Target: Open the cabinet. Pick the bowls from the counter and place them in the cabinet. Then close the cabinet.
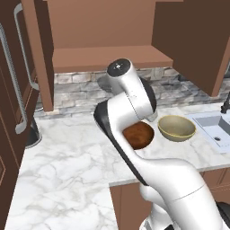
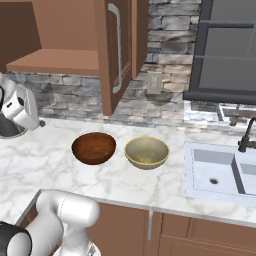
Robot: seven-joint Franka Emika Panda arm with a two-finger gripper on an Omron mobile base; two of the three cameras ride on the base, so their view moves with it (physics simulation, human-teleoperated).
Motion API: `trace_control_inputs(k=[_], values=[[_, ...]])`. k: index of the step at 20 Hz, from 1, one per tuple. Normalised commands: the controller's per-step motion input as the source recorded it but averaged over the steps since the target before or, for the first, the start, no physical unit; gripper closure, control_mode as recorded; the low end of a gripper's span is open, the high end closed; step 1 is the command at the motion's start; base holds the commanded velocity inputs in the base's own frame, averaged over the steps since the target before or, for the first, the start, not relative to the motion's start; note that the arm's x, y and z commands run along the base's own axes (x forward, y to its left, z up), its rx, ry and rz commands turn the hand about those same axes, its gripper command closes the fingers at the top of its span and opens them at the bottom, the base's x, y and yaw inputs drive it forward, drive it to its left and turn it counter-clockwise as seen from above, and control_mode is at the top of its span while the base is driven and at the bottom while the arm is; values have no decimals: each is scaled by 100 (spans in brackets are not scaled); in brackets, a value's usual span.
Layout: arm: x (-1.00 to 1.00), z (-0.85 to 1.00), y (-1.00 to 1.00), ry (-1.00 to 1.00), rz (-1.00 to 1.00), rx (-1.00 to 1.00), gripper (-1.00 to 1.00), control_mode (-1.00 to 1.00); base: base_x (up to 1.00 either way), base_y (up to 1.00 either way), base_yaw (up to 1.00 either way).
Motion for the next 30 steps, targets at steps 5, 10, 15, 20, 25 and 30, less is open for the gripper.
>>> trace_control_inputs(k=[5, 10, 15, 20, 25, 30], values=[[0, -53, -22, 3, 4, 0, -100, -100, 0, 0, 0], [4, -34, -18, 37, 9, 4, -100, -100, 0, 0, 0], [0, -32, -15, 36, 17, 7, -100, -100, 0, 0, 0], [0, -41, 0, 5, 7, 6, -100, -100, 0, 0, 0], [1, -50, -6, 0, 0, 4, -100, -100, 0, 0, 0], [7, -41, -11, -1, 0, 9, -100, -100, 0, 0, 0]])
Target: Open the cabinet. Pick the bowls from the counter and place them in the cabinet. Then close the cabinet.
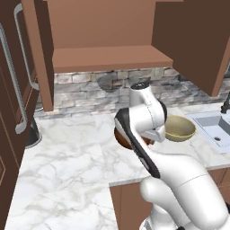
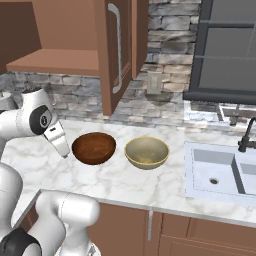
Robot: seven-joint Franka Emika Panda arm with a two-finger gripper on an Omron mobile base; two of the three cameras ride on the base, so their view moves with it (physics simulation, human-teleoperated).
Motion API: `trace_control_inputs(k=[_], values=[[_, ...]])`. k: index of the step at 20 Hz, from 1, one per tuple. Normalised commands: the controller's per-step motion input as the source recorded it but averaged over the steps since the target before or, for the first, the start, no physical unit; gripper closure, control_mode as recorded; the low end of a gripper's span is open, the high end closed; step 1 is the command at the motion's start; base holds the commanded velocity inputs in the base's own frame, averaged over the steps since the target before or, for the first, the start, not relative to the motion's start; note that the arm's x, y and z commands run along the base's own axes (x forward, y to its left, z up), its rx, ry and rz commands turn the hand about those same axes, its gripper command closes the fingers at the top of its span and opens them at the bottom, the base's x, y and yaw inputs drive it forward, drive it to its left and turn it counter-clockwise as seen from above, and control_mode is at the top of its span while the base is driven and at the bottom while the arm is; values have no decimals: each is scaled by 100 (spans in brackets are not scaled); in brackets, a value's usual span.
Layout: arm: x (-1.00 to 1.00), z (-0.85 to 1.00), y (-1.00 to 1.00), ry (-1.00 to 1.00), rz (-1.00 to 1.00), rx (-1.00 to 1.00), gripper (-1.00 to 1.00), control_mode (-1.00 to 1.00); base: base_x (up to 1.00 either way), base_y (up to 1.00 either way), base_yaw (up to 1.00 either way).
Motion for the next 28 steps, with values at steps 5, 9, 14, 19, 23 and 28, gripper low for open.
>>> trace_control_inputs(k=[5, 9, 14, 19, 23, 28], values=[[24, -10, -17, -1, 0, 12, -100, -100, 0, 0, 0], [24, -26, -18, 0, 0, 11, -100, -100, 0, 0, 0], [33, -35, -12, -1, 0, 3, -100, -100, 0, 0, 0], [36, -15, -3, 0, 0, 2, -100, -100, 0, 0, 0], [31, -20, 0, 0, 0, 1, -100, -100, 0, 0, 0], [30, -12, 0, 0, -7, 1, -100, -100, 0, 0, 0]])
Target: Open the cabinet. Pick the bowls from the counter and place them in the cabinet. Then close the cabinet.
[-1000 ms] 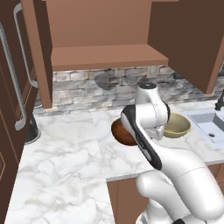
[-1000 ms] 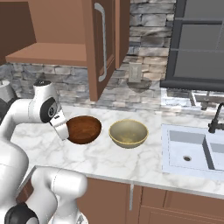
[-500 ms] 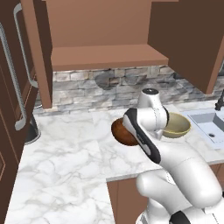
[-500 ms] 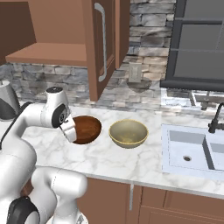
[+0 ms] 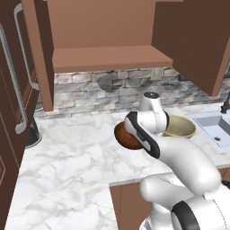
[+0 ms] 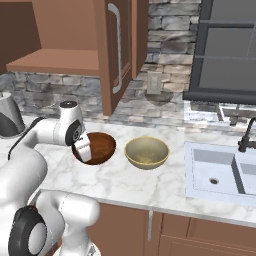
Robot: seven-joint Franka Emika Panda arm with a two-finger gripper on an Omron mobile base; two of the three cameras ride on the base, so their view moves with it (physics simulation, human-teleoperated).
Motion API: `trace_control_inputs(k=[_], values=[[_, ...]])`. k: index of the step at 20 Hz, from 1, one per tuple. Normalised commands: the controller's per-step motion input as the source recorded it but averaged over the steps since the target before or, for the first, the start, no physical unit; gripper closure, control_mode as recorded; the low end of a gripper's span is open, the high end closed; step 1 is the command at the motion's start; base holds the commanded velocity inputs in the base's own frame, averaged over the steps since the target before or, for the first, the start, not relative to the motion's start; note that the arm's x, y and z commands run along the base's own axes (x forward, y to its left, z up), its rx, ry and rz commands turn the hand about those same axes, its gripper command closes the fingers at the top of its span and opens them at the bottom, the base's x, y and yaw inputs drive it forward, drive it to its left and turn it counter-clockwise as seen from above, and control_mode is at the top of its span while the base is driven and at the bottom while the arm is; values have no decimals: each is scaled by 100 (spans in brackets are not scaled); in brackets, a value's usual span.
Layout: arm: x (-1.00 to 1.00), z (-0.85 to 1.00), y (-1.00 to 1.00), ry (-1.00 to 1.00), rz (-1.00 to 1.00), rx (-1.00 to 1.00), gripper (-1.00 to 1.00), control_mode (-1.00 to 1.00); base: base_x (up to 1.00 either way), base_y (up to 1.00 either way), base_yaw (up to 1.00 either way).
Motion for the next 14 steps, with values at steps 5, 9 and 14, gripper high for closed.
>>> trace_control_inputs(k=[5, 9, 14], values=[[25, -12, -1, 0, -13, 0, -100, -100, 0, 0, 0], [16, -21, -6, 0, -4, 0, -100, -100, 0, 0, 0], [15, -25, -9, 0, -1, 0, -100, -100, 0, 0, 0]])
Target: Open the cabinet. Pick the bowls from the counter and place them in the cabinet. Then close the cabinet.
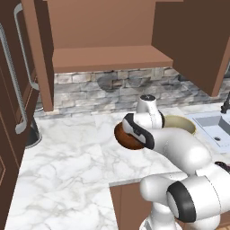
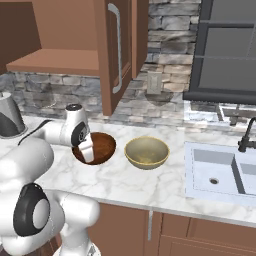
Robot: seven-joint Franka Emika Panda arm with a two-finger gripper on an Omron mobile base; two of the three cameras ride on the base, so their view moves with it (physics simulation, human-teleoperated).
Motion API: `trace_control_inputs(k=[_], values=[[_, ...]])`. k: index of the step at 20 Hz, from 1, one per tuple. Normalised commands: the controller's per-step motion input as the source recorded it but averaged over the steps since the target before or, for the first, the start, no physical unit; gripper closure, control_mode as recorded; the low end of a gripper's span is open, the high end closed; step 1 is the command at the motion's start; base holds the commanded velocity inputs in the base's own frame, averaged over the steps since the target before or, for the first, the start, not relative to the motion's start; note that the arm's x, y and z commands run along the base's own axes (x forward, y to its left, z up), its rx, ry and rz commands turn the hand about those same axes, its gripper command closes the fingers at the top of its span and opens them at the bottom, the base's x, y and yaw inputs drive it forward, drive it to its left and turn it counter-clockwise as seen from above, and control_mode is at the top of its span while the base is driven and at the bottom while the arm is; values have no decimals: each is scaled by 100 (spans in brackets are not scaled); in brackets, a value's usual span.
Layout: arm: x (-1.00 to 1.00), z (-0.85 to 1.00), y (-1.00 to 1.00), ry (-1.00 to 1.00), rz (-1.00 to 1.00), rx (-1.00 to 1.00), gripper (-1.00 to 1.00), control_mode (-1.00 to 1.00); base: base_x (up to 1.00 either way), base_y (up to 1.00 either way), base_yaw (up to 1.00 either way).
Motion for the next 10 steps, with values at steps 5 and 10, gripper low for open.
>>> trace_control_inputs(k=[5, 10], values=[[12, -23, -25, 4, 0, 2, -100, -100, 0, 0, 0], [17, -10, -26, 5, 0, 0, -100, -100, 0, 0, 0]])
